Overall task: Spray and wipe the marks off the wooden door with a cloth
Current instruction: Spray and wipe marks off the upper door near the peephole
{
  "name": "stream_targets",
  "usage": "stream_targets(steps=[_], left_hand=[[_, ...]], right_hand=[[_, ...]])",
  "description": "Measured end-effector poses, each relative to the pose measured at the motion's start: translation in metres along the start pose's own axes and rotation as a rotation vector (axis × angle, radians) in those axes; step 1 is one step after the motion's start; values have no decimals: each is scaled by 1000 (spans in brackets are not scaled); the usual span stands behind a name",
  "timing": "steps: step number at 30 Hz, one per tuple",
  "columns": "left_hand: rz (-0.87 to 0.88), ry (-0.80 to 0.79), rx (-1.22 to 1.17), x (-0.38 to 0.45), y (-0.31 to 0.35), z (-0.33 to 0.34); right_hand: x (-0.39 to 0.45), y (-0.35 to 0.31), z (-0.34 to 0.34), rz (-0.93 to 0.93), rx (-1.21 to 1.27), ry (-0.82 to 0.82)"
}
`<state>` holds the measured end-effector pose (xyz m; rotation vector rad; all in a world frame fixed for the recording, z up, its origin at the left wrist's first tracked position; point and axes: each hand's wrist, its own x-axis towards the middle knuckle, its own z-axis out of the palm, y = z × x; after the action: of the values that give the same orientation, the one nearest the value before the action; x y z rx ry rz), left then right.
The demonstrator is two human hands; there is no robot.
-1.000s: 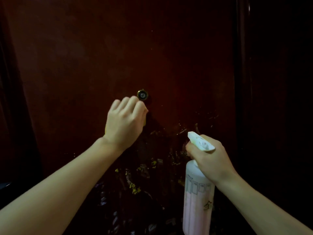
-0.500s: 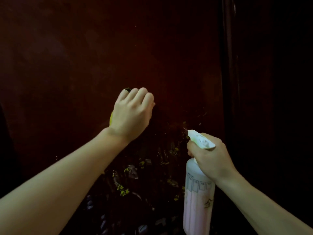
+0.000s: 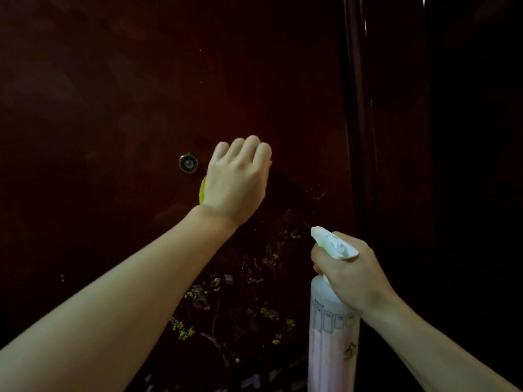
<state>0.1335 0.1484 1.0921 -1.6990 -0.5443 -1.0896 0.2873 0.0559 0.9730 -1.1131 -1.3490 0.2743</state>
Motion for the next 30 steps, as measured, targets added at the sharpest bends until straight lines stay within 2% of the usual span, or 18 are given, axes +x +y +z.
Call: stream_targets(steps=[1, 5, 7, 9, 13, 15, 19, 22, 24, 28, 30], left_hand=[[23, -16, -12, -2, 6, 2], [364, -178, -62, -45, 27, 5], [409, -209, -59, -49, 24, 4], [360, -190, -54, -33, 18, 3], [68, -32, -40, 22, 7, 7], [21, -19, -51, 33, 16, 12], [353, -156, -138, -12, 46, 20], [442, -232, -151, -38, 48, 19], [402, -198, -131, -27, 39, 17], [141, -35, -48, 19, 12, 14], [55, -9, -27, 31, 9, 14]], right_hand=[[0, 2, -1, 8, 1, -4], [0, 6, -7, 29, 27, -14], [0, 6, -10, 27, 49, -16], [1, 5, -12, 28, 72, -12], [3, 8, -16, 49, 104, 4], [3, 11, -17, 58, 105, 8], [3, 15, -18, 60, 95, 23], [2, 15, -19, 39, 45, 8], [2, 13, -19, 31, 26, 15], [5, 9, -23, 2, 65, 24], [7, 8, -21, -19, 92, 41]])
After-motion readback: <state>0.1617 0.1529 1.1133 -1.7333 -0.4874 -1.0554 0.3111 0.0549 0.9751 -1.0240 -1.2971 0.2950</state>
